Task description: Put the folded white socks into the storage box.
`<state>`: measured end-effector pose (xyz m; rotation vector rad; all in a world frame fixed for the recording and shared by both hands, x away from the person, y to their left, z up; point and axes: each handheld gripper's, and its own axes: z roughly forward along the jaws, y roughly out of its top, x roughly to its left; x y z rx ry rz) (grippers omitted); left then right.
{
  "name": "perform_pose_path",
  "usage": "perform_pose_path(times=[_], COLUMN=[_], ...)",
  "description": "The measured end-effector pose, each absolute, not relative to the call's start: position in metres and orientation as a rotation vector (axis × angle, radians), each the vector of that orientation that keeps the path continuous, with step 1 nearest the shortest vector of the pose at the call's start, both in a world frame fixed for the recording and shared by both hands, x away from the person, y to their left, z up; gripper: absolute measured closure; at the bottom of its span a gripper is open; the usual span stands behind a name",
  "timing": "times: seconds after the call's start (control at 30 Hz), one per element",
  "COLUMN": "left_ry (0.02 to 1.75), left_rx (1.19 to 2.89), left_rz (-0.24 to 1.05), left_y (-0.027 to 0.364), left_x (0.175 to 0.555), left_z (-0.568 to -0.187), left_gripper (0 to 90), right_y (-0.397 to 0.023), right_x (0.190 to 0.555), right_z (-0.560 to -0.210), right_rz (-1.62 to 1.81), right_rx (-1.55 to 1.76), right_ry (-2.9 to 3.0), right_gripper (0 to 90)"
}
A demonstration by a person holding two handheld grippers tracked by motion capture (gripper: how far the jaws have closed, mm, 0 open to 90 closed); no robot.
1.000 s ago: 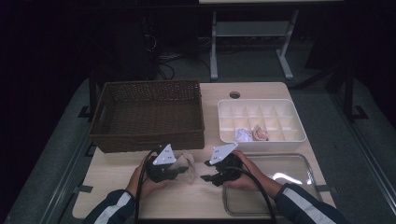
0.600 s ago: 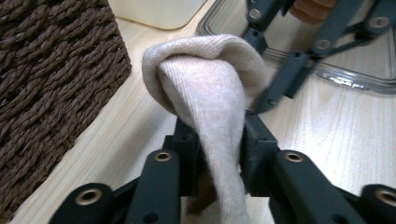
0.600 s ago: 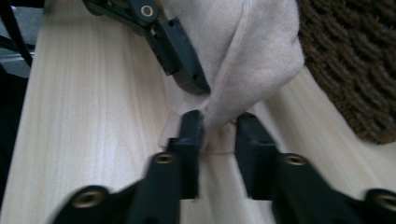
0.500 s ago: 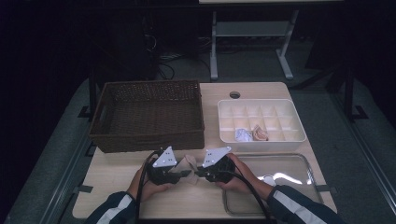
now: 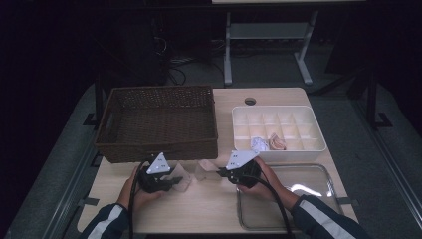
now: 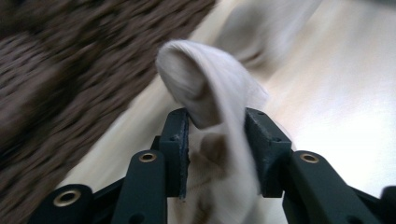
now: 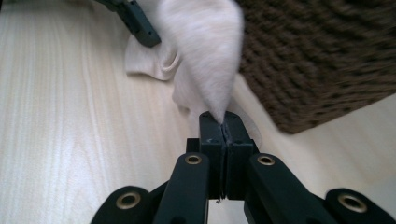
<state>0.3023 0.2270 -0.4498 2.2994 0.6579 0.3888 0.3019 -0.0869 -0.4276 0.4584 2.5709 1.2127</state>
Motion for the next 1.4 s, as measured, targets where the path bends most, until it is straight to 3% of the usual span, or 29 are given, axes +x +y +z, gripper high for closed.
perform_pose_path(times=[0.23,0.4,0.7,0.87,1.1,1.4], left_ry=[0.789,0.801,0.69,0.607,0.464,0.306], left_rx=[2.238,2.177,2.1,2.126,2.183,2.337], left_rz=[0.445,0.464,0.439,0.358,0.189,0.063], left_y=[0.252,0.254,0.234,0.218,0.192,0.152], left_x=[0.313,0.307,0.281,0.268,0.254,0.233], left_z=[-0.447,-0.435,-0.408,-0.409,-0.417,-0.439], left_gripper=[52.1,40.1,34.3,38.5,55.6,66.7], right_y=[-0.08,-0.068,-0.063,-0.075,-0.083,-0.056], right_x=[0.288,0.275,0.272,0.278,0.297,0.31], right_z=[-0.431,-0.442,-0.446,-0.432,-0.428,-0.449], right_rz=[1.135,1.045,1.042,1.127,1.091,0.948], right_rx=[0.24,0.05,-0.001,0.012,0.286,0.283], right_ry=[2.663,2.768,2.876,2.866,2.715,2.677], right_gripper=[86.3,80.9,51.8,58.0,81.9,83.8])
